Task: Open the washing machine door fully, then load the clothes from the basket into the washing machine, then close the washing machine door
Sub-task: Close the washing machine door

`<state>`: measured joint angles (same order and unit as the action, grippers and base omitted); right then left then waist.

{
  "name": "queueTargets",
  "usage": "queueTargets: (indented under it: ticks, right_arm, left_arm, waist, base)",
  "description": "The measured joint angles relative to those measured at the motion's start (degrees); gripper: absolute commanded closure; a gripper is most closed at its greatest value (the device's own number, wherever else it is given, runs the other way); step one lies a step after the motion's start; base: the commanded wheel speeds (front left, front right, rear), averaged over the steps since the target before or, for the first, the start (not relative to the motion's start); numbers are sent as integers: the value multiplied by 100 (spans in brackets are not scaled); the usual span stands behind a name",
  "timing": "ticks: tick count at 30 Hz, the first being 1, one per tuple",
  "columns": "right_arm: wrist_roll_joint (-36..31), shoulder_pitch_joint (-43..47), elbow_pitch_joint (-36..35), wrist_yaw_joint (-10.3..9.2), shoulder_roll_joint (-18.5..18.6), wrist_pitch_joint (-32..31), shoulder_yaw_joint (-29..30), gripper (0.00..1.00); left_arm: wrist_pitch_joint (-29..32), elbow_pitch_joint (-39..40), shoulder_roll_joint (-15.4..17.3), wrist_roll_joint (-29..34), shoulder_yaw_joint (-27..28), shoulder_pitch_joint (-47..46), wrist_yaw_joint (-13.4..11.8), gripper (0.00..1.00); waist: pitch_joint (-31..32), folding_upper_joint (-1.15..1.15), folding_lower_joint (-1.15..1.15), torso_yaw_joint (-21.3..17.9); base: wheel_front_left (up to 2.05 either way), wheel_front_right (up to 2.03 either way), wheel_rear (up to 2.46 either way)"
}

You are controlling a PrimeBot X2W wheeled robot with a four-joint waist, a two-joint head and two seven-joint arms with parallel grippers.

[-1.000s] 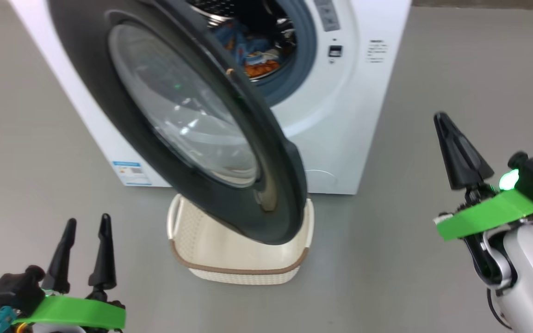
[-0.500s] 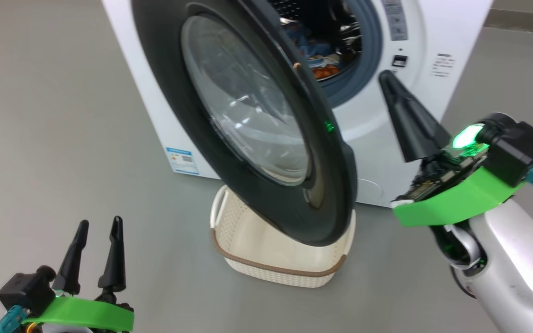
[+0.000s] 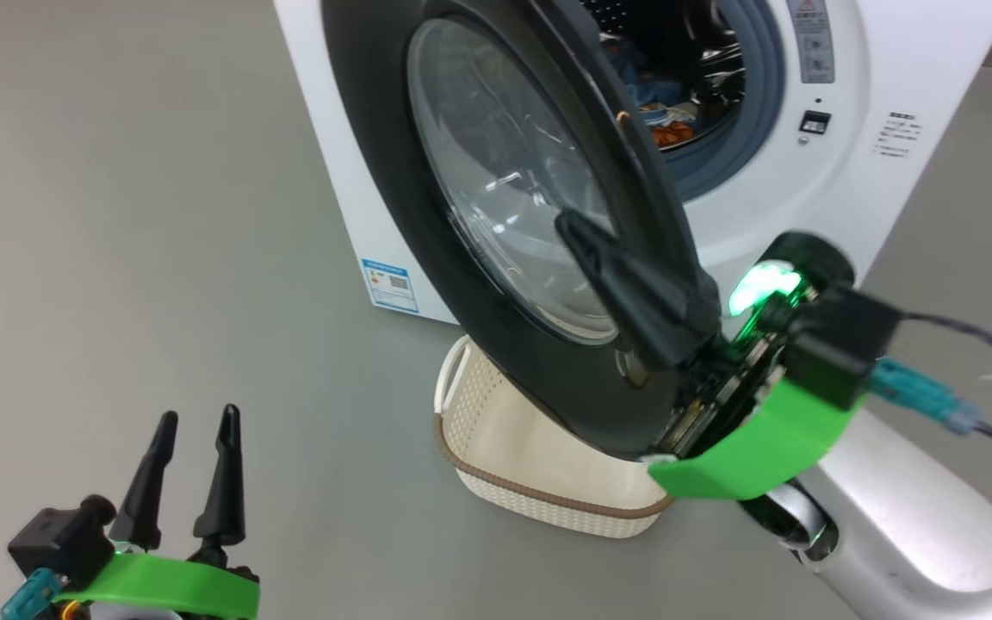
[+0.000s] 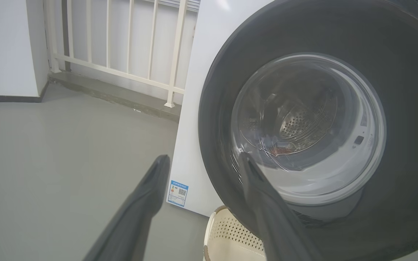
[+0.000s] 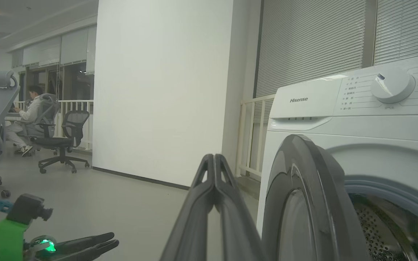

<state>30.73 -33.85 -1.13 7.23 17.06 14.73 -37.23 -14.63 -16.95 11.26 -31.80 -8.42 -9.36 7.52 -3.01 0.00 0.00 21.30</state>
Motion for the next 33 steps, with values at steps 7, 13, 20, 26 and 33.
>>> queueTargets:
  ticks: [7, 13, 20, 26, 33]
  right_arm:
    - [149, 66, 892, 0, 197, 0, -483, 100]
    - [311, 67, 1544, 0, 258, -1, -712, 100]
    - [576, 65, 2140, 0, 256, -1, -962, 100]
    - [773, 63, 2501, 0, 246, -1, -1025, 100]
    - [773, 53, 2620, 1, 215, -1, -1031, 100]
  left_arm:
    - [0, -12, -35, -59, -7, -1, 0, 0]
    - [0, -11, -136, -59, 2, -2, -1, 0]
    - [0, -10, -212, -60, 8, -7, 0, 0]
    - [0, -10, -236, -92, 8, -12, 0, 0]
    - [0, -10, -233, -92, 9, -33, 0, 0]
  waist:
    - [-48, 0, 0, 143]
    - [-145, 0, 0, 175]
    - [-268, 0, 0, 168]
    - [-320, 0, 0, 152]
    - [-322, 0, 0, 121]
  base:
    - [0, 0, 0]
    - [0, 0, 0]
    - [0, 0, 0]
    - [0, 0, 0]
    - [0, 0, 0]
